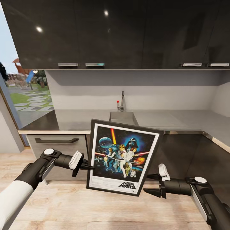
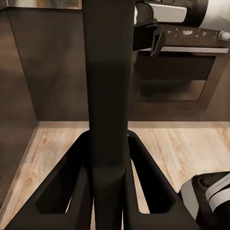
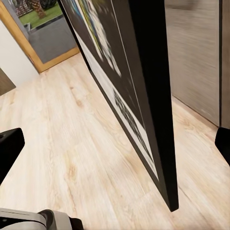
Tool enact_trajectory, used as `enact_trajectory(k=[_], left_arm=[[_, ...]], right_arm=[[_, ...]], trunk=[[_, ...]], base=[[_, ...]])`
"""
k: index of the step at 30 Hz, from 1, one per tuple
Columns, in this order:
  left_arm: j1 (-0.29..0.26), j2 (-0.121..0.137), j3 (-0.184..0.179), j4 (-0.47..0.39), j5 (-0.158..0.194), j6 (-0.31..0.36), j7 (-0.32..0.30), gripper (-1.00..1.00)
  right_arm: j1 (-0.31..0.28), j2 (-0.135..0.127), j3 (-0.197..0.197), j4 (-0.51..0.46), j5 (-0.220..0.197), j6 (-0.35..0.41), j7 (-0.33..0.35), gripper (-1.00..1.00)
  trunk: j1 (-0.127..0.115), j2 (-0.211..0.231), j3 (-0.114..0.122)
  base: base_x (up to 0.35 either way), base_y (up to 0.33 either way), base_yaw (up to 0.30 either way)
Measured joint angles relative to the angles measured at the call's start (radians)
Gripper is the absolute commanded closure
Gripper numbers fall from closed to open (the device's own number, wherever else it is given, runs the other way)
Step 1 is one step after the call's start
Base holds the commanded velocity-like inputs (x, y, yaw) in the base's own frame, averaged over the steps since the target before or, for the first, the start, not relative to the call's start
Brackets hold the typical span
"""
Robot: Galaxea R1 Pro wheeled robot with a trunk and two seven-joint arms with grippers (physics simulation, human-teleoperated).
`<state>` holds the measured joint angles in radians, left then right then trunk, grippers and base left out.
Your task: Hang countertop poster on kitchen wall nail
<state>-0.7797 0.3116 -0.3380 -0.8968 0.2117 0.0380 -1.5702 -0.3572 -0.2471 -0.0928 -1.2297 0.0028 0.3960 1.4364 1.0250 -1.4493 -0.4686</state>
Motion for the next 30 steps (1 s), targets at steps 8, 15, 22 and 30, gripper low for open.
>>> enact_trajectory(k=[8,15,22,30], left_arm=[[0.000,0.000,0.000,-0.001,0.000,0.000,0.000,1.00],[0.000,0.000,-0.001,-0.001,0.000,0.000,0.000,1.00],[0.000,0.000,-0.003,-0.001,0.005,0.000,0.000,1.00],[0.000,0.000,-0.018,-0.001,0.012,0.000,0.000,1.00]], right_arm=[[0.000,0.000,0.001,0.000,0.000,0.000,0.000,-1.00],[0.000,0.001,0.000,0.000,0.000,0.000,-0.001,-1.00],[-0.001,0.002,0.000,0.000,0.000,0.000,-0.001,-1.00],[-0.001,0.002,0.000,0.001,0.000,0.000,-0.002,-1.00]], trunk=[[0.000,0.000,0.000],[0.000,0.000,0.000],[0.000,0.000,0.000],[0.000,0.000,0.000]], base=[[0.000,0.000,0.000],[0.000,0.000,0.000],[0.000,0.000,0.000],[0.000,0.000,0.000]])
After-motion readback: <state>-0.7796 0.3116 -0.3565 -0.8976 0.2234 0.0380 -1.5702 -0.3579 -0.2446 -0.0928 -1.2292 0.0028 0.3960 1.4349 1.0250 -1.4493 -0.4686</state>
